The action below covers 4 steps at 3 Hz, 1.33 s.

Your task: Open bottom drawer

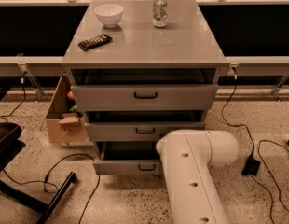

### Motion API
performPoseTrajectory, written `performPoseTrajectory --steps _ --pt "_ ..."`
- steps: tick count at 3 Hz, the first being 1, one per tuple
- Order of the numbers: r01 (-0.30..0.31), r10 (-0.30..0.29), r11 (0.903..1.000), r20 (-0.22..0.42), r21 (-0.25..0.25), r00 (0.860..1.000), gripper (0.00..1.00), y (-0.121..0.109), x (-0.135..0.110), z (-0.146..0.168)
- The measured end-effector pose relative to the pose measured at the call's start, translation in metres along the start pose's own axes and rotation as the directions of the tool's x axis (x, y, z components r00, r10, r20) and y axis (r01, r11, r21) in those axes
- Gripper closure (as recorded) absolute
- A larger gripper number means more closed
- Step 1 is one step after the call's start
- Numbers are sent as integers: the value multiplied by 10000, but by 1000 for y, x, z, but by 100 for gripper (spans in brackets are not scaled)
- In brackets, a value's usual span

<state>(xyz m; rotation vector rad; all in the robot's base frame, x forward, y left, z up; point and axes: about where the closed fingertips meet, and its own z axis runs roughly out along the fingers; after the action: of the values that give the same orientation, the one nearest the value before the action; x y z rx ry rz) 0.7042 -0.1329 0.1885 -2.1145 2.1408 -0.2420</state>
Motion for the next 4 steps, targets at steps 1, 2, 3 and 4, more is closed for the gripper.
performPoseTrajectory --steps 1,2,3,4 --pt "0 0 10000 0 -1 10000 0 0 0 0" --pt "0 0 10000 0 -1 10000 0 0 0 0" --pt "-59 59 9992 11 -396 10000 0 19 -3 11" --pt "-198 186 9896 -98 -1427 9998 18 68 -7 27"
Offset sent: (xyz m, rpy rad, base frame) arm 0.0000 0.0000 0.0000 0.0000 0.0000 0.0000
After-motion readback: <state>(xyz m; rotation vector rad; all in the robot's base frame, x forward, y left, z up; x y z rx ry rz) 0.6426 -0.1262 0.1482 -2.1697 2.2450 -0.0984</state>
